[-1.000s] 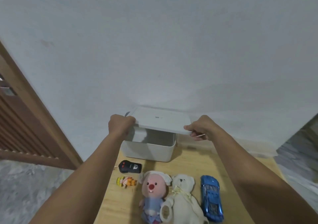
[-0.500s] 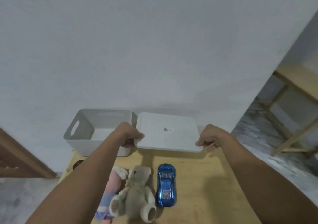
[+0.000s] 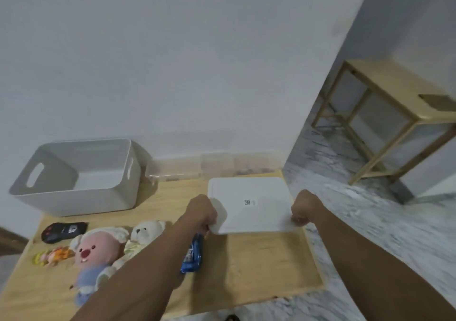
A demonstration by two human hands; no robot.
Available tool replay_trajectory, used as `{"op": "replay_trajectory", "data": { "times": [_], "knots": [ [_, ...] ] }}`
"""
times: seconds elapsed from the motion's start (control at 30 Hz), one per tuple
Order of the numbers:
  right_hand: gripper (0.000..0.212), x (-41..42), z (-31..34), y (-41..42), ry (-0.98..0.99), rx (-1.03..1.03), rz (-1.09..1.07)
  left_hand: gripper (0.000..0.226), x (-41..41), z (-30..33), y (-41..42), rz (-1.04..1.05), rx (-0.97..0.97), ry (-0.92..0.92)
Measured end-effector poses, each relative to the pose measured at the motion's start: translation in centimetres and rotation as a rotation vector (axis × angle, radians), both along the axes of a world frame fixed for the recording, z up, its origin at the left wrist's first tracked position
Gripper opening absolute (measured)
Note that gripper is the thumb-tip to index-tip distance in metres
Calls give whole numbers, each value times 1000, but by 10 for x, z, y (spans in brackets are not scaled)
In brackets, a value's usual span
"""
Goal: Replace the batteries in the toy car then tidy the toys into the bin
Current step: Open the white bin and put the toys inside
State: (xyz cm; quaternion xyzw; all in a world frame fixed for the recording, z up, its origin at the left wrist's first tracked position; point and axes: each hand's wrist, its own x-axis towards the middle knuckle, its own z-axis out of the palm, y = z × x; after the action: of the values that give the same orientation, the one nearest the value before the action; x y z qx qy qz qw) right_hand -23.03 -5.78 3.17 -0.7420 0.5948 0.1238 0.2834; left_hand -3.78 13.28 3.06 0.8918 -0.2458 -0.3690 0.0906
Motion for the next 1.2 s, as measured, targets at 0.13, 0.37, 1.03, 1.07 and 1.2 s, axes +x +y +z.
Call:
{"op": "replay_trajectory", "data": {
  "times": [0.13, 0.37, 1.03, 1.07, 1.2],
  "knots": [
    [22, -17, -17, 1, 23, 18, 8, 8, -23, -16, -5, 43, -20, 75],
    [26, -28, -34, 4, 44, -20, 65, 41, -47, -32, -4, 40, 10, 148],
    [17, 100, 9, 58, -135, 175, 268, 21, 48, 23, 54, 266, -275, 146],
    [15, 109, 12, 68, -151, 215, 271, 21, 58, 25, 67, 258, -267, 121],
    [26, 145, 28, 121, -225, 318, 338, 24, 94, 29, 119, 238, -216, -36]
  ]
}}
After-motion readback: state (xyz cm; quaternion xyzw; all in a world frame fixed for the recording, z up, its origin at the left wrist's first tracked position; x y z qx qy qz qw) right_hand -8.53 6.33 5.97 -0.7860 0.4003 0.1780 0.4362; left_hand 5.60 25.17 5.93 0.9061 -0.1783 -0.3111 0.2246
